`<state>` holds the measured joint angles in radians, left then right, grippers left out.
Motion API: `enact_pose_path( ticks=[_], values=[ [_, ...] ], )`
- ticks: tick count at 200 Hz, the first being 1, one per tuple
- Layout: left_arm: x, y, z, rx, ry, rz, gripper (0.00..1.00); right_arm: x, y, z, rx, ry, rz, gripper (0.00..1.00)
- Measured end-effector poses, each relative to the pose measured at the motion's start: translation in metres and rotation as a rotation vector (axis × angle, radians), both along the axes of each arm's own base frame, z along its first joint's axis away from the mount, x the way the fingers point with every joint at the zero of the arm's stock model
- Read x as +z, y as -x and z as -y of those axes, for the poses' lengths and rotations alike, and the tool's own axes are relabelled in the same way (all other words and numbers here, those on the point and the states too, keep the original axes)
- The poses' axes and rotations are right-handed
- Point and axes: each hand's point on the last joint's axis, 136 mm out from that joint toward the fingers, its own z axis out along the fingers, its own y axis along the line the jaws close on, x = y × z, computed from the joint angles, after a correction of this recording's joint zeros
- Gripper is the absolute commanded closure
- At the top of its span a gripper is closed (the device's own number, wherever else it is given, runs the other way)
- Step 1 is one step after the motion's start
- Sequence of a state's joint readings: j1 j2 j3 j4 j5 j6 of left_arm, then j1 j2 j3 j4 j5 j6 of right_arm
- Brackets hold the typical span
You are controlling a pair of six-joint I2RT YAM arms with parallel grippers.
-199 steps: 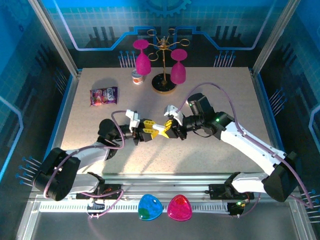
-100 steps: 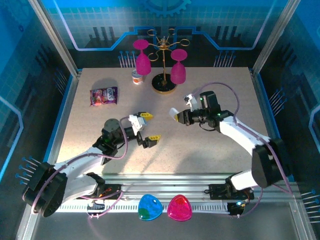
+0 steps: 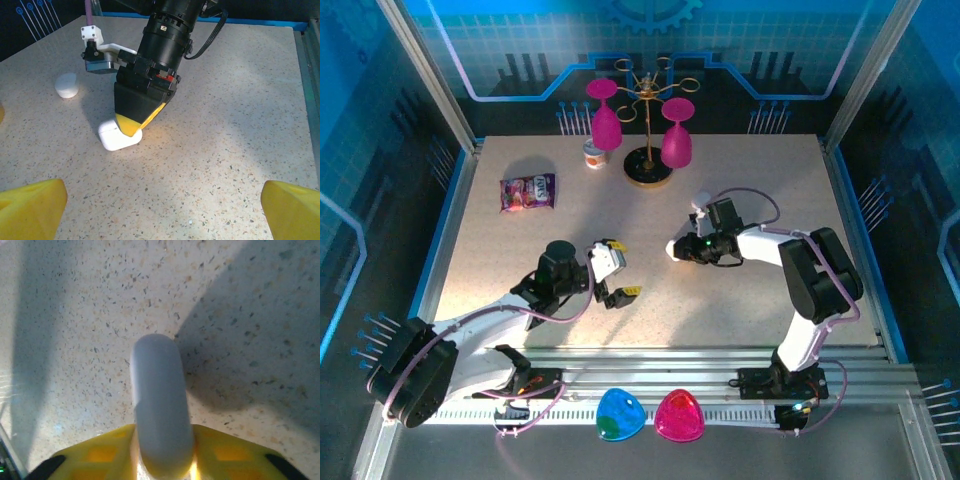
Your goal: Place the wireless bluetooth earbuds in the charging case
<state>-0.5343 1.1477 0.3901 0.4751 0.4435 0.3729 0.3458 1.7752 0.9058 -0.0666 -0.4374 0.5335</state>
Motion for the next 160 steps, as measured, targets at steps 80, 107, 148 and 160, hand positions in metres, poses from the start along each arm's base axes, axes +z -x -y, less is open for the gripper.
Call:
enact_pose_path(
  ticks=[80, 107, 148, 160],
  values=[
    [0.014, -0.071, -0.082, 0.543, 0.005, 0.025, 0.01, 0.108, -0.028, 0.06, -0.14, 0.199, 0.477, 0.04],
    [0.016, -0.09, -0.129, 0.752, -0.001, 0.052, 0.01, 0.138, -0.03, 0.104, -0.217, 0.36, 0.684, 0.0],
    [-0.031, -0.106, -0.182, 0.95, -0.039, -0.013, 0.01, 0.109, -0.035, 0.175, -0.313, 0.635, 0.808, 0.0],
    [-0.046, -0.109, -0.19, 0.979, -0.051, -0.046, 0.01, 0.096, -0.037, 0.189, -0.329, 0.686, 0.798, 0.0]
  ],
)
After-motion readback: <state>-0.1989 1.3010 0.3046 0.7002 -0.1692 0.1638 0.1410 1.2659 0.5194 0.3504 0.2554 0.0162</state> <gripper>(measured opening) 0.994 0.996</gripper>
